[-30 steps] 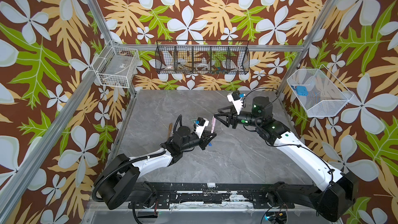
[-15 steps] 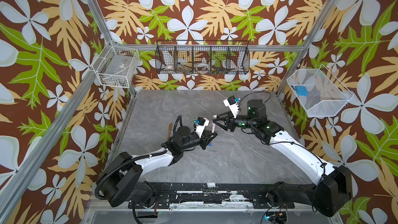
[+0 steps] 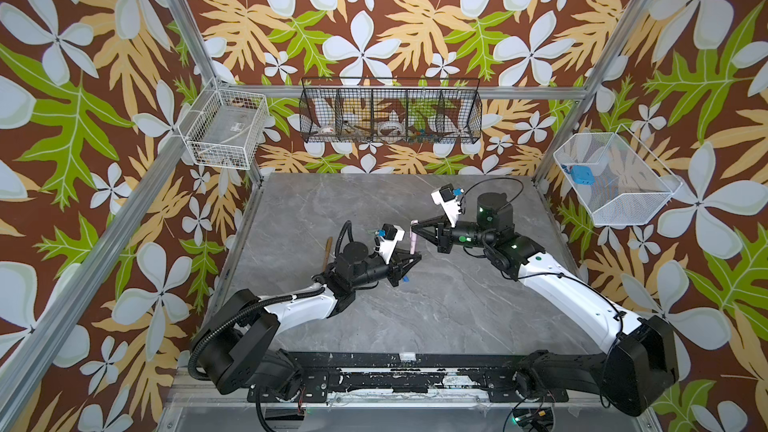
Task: Insert the pens into the pen caps
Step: 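Press the cap further onto the pen while the left gripper holds it, then open the right gripper and withdraw it while the left arm lowers the pen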
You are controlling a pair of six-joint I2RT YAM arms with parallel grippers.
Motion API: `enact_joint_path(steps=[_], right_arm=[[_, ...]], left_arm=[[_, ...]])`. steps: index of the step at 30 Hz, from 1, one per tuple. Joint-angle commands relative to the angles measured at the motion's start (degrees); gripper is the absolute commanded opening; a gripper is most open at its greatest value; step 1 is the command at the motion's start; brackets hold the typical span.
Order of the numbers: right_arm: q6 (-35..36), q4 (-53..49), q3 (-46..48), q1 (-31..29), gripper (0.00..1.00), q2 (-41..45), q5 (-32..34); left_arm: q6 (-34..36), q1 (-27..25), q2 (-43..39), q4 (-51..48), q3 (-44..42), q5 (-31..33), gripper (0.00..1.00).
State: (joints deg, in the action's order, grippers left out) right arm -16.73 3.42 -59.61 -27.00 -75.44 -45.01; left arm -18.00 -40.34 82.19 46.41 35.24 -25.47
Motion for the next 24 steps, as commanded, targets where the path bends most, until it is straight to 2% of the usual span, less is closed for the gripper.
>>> enact_joint_path(steps=[1, 4, 12, 19, 24], right_arm=[[-0.76, 0.2, 0.86, -0.28, 0.0, -0.15, -2.47], [-0.67, 0.17, 2.45, -0.31, 0.0, -0.4, -3.19], [-0.98, 0.89, 6.7, -0.37, 0.0, 0.1, -1.9], [-0.09, -0.5, 8.15, -0.4, 0.0, 0.74, 0.19], [-0.03, 0.38, 9.83, -0.42, 0.0, 1.46, 0.38]], left_arm=[[-1.53, 0.35, 0.29, 6.83, 1.43, 1.1, 0.0], [-3.53, 1.61, 1.08, 10.76, 3.51, -0.16, 0.0], [-1.69, 2.62, 2.37, 12.41, 10.13, 0.0, 0.0], [-5.95, 4.7, 2.37, 17.8, 9.95, -1.85, 0.0], [-4.93, 5.0, 2.36, 15.64, 10.17, -0.96, 0.0]])
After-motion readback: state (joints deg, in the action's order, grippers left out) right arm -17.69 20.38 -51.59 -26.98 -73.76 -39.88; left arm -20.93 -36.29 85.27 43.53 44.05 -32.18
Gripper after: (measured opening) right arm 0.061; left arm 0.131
